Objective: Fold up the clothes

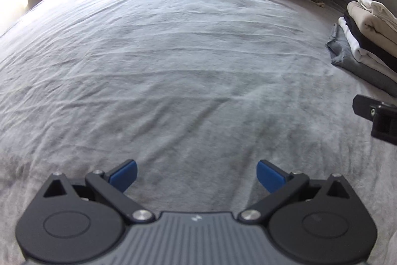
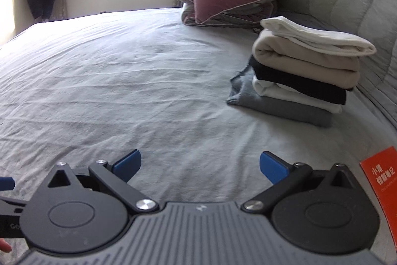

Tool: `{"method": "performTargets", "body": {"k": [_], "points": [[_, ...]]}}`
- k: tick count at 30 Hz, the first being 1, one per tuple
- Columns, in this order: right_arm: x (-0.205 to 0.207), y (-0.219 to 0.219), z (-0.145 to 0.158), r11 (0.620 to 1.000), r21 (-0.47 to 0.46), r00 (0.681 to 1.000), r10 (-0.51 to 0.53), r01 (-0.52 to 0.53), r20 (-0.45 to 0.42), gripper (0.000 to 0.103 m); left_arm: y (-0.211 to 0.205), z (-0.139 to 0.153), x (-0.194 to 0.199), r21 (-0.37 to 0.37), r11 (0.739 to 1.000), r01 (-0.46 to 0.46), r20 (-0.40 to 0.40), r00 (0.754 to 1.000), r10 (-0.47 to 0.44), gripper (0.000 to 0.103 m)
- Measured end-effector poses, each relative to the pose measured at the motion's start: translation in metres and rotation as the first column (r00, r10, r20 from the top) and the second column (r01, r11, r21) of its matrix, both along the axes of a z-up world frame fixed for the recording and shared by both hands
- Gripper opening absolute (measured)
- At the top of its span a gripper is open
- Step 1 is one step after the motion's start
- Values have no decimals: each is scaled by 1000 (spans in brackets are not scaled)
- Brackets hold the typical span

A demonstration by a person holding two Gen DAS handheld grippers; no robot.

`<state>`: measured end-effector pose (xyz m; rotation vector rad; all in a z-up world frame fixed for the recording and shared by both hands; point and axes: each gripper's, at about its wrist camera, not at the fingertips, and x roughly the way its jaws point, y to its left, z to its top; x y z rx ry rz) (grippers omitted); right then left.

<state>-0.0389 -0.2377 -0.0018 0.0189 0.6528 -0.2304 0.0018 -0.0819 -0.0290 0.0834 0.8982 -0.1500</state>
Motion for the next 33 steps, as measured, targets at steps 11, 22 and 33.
{"method": "performTargets", "body": {"k": [11, 22, 33], "points": [[7, 30, 7, 999, 42, 999, 26, -27, 26, 103, 19, 7, 5, 15, 998, -58, 29, 998, 57, 102], [11, 44, 11, 994, 98, 999, 39, -40, 15, 103, 39, 10, 15, 6, 989, -150, 54, 987, 150, 102], [12, 46, 9, 995, 92, 999, 48, -48, -3, 103, 45, 10, 18, 9, 986, -165, 58, 985, 164, 102]]}}
